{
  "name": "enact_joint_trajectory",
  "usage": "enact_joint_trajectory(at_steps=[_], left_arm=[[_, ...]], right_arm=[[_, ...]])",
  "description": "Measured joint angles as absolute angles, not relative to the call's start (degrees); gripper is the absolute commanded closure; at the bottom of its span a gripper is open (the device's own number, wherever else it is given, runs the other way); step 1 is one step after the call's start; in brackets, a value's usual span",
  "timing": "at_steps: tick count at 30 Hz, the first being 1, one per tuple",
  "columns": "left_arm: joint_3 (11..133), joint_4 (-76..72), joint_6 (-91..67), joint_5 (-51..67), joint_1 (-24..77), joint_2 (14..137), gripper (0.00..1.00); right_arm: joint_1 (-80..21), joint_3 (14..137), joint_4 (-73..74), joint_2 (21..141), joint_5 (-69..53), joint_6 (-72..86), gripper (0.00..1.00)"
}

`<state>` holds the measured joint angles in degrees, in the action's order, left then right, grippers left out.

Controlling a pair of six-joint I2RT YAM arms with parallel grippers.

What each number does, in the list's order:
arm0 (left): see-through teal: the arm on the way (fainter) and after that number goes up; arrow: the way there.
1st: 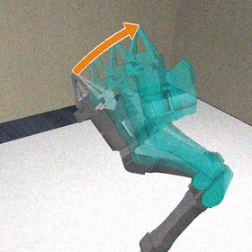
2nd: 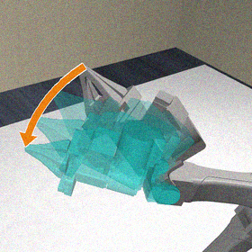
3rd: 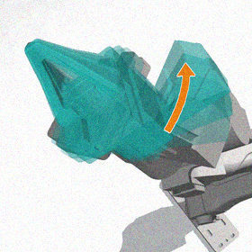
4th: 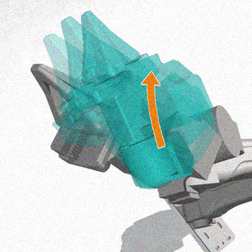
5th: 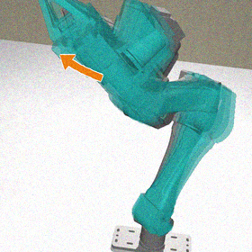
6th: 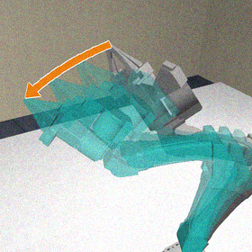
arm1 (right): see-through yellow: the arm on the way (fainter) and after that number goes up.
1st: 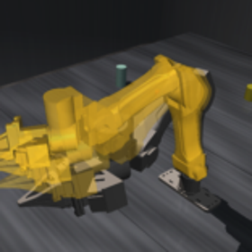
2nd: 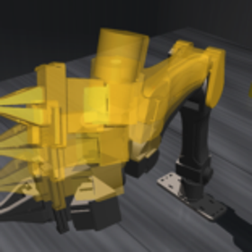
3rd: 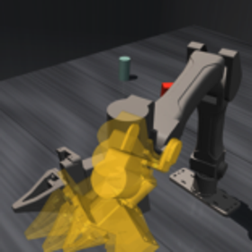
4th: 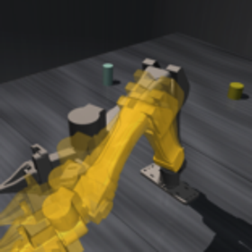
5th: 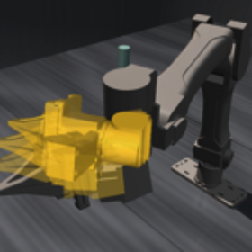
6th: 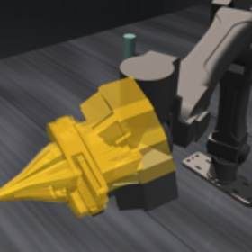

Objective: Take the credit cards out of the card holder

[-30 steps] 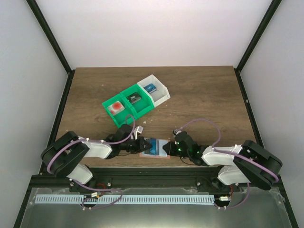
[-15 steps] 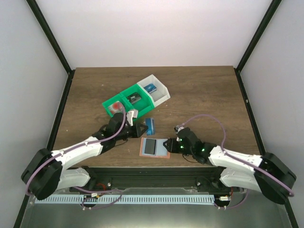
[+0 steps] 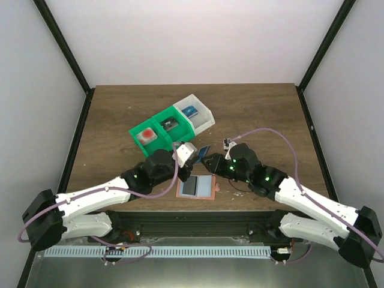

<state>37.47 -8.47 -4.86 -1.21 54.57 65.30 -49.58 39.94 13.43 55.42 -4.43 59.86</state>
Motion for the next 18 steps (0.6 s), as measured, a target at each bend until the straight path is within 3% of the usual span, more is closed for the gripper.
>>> enact_joint_trajectory(at_steps=[7,18], left_arm=[[37.7,-7.9,4.8,-10.3,60.4,68.0,1.0],[37.1,-8.3,10.6,-17.0,62.6,68.5,1.0]], right_arm=[[-49.6,40.0,14.2,49.8,-2.5,66.2,0.58],[-49.6,40.4,14.9,49.7,-0.8,70.1,0.58]])
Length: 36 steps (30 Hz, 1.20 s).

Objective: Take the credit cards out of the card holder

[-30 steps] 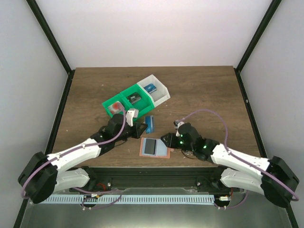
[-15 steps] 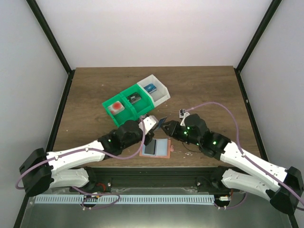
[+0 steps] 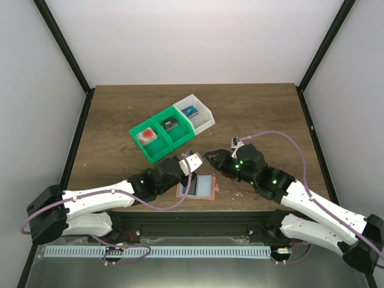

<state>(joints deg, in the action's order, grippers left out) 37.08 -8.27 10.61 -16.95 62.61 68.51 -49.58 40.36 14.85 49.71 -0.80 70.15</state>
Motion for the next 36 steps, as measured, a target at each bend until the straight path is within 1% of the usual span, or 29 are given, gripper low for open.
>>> enact_joint_trajectory(at_steps=[9,16,22,31,36], left_arm=[[36.1,-9.0,11.9,-17.8,63.2,68.6,1.0],[35.1,-9.7,12.4,-17.8,63.3,68.6,1.0],[34.7,-9.7,13.4,-18.5,63.4,68.6,1.0],[34.0,-9.8,14.7,-19.8,63.5,68.6,1.0],[33.8,-10.9,15.7,-22.6,64.5,68.8,1.0]], right_arm=[[-49.6,40.9,12.8,54.3,-0.6,70.5,0.59],[-49.6,42.2,11.0,58.4,-1.9,70.1,0.7],[-49.6,42.5,10.7,60.8,-2.6,69.9,0.73],[-49.6,42.5,11.1,61.4,-2.8,69.1,0.99],[-49.6,42.5,11.0,61.2,-3.0,69.3,0.99]])
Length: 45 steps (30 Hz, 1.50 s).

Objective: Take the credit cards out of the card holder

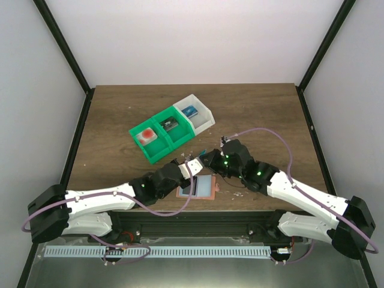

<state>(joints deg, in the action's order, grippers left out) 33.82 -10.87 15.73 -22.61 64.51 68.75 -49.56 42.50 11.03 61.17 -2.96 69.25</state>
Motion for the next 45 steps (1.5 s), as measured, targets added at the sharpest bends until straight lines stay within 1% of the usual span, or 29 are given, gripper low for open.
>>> enact_joint_trajectory(at_steps=[4,8,12,14,16,23,24,28,29,31,32,33,36,37,38,39,45], left_arm=[[33.8,-12.3,17.4,-24.8,65.2,69.5,1.0],[33.6,-13.7,19.9,-26.3,65.8,70.2,1.0],[33.6,-14.5,22.0,-27.9,66.5,71.2,1.0],[33.6,-14.8,22.7,-28.6,66.9,71.9,1.0],[33.6,-15.0,23.0,-29.3,67.2,72.5,1.0],[33.6,-16.0,23.5,-30.7,67.7,72.9,1.0],[33.6,-16.0,23.6,-30.9,67.9,72.9,0.97],[33.6,-16.1,23.5,-31.9,68.2,72.9,0.54],[33.6,-15.7,22.6,-32.3,68.2,72.9,0.48],[33.9,-13.9,20.6,-32.7,68.1,72.9,0.26],[34.3,-12.3,18.9,-32.5,67.8,72.9,0.18],[34.8,-10.6,16.8,-32.0,67.5,72.9,0.14],[35.4,-7.7,12.2,-29.6,66.4,72.6,0.1],[35.4,-6.5,10.0,-28.1,65.8,72.1,0.07],[35.3,-5.7,8.2,-26.4,65.0,71.3,0.02],[35.0,-5.2,6.7,-24.8,64.0,70.3,0.0],[31.7,-4.4,-4.4,-10.1,51.7,61.3,0.0]], right_arm=[[-49.2,42.5,11.0,61.0,-3.0,69.3,0.99],[-49.1,42.5,11.3,60.9,-3.0,69.8,0.95],[-48.8,42.5,11.6,60.9,-2.7,70.1,0.89],[-48.6,42.5,12.0,61.1,-2.6,69.9,0.9],[-48.4,42.5,12.5,61.4,-2.7,69.8,0.99],[-48.1,42.2,11.8,61.0,-2.8,69.7,1.0],[-48.1,41.9,11.4,60.8,-2.8,69.5,1.0],[-48.1,40.4,9.1,60.4,-2.2,67.8,1.0],[-48.1,40.1,8.6,60.4,-1.7,66.7,0.99],[-48.1,39.2,7.4,60.3,-0.8,65.1,0.99],[-48.1,38.9,7.0,60.3,-0.1,64.2,0.99],[-48.0,38.6,6.7,60.3,0.5,63.6,0.99],[-47.7,38.4,6.4,60.2,2.5,61.3,0.99],[-47.4,38.4,6.1,60.2,3.1,60.2,0.99],[-46.9,38.4,5.8,60.2,3.3,59.0,0.99],[-46.2,38.3,5.3,60.1,3.1,57.6,0.99],[-39.8,35.8,-1.6,59.6,-2.2,47.1,1.0]])
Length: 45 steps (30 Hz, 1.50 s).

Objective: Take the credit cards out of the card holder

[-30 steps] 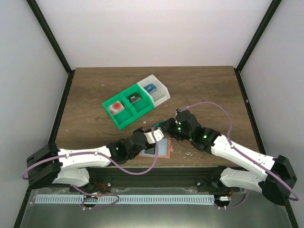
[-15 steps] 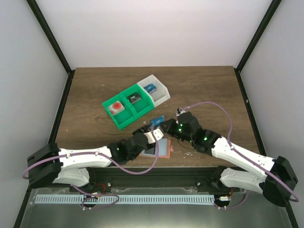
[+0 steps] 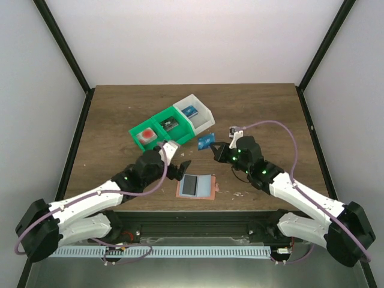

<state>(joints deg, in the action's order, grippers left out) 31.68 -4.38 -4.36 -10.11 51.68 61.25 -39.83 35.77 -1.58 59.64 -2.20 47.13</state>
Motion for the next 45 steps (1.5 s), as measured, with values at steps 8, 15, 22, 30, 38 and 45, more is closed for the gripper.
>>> enact_joint_trajectory(at_steps=[8,15,22,30,38,45], left_arm=[[28.4,-9.0,-21.1,15.7,35.1,56.9,0.15],[28.9,-19.5,-38.5,34.5,28.3,59.3,0.31],[28.3,-34.0,-54.3,44.6,27.7,63.9,0.4],[28.0,-41.5,-60.8,46.4,27.7,63.9,0.87],[28.0,-42.4,-61.2,45.7,27.7,65.0,1.0],[32.4,-30.3,-55.4,35.9,27.7,66.3,1.0]], right_arm=[[-31.6,37.8,-7.6,63.0,-17.7,37.4,1.0],[-27.5,37.5,-15.5,62.4,-35.6,40.3,1.0],[-27.5,32.2,-27.4,60.7,-47.0,49.7,0.99],[-27.4,31.7,-30.8,60.9,-50.2,53.5,0.99],[-27.5,28.9,-31.8,61.5,-49.7,55.1,0.59],[-27.3,26.7,-23.0,55.4,-44.6,53.8,0.12]])
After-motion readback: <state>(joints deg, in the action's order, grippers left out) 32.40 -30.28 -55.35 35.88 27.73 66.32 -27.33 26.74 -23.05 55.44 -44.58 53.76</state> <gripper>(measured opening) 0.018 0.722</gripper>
